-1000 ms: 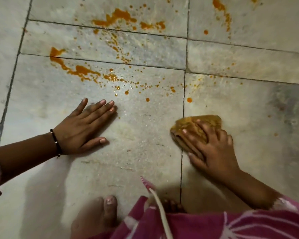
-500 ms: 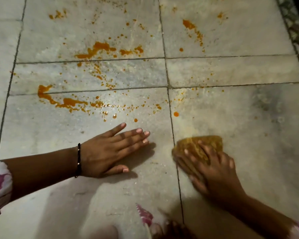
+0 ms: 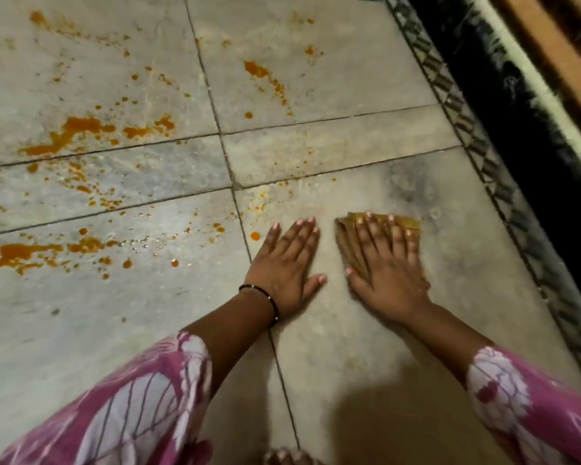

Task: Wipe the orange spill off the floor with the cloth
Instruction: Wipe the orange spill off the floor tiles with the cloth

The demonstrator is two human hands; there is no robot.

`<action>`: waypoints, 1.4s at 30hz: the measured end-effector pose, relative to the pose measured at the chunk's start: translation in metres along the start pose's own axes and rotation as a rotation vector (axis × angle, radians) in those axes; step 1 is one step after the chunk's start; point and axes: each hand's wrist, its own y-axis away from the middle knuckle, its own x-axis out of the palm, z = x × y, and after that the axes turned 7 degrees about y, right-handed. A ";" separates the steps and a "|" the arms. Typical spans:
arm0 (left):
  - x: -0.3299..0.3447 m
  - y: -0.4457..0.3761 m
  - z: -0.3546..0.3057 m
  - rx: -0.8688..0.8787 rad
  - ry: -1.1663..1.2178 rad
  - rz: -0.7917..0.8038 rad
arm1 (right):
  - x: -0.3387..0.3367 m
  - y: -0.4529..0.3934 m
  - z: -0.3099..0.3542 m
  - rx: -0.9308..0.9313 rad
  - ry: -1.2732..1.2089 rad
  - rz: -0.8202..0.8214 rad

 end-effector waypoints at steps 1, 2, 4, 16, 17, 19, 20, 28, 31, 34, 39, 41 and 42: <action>0.003 0.003 0.001 -0.002 0.008 -0.024 | 0.002 0.009 -0.004 -0.037 -0.014 0.000; 0.006 0.003 0.001 0.011 0.019 -0.060 | 0.005 0.019 -0.015 -0.049 -0.020 0.003; 0.009 0.005 0.004 0.077 0.022 -0.115 | 0.012 0.043 -0.039 0.023 -0.039 0.030; 0.018 0.015 0.005 0.169 0.054 -0.119 | -0.003 -0.041 -0.049 0.301 -0.093 0.102; 0.018 0.014 0.005 0.170 0.055 -0.126 | 0.000 -0.025 -0.053 0.198 -0.047 0.069; 0.019 0.014 0.006 0.178 0.048 -0.140 | 0.005 0.004 -0.071 0.113 -0.038 0.030; 0.018 0.014 0.006 0.178 0.048 -0.140 | 0.008 0.009 -0.083 0.156 -0.053 0.027; 0.018 0.014 0.006 0.169 0.047 -0.134 | -0.008 -0.076 -0.070 0.456 -0.048 0.034; 0.018 0.019 0.010 0.185 0.052 -0.137 | -0.009 -0.058 -0.044 0.168 0.041 0.033; 0.017 0.031 0.018 0.200 0.050 -0.141 | 0.001 -0.017 -0.053 0.051 0.056 -0.021; 0.019 0.038 0.020 0.207 0.058 -0.153 | 0.008 -0.021 -0.100 0.478 -0.051 -0.007; 0.017 0.038 0.018 0.199 0.057 -0.142 | 0.001 -0.054 -0.096 0.615 -0.054 -0.017; 0.016 0.038 0.018 0.195 0.053 -0.139 | -0.001 -0.070 -0.089 0.625 -0.050 -0.011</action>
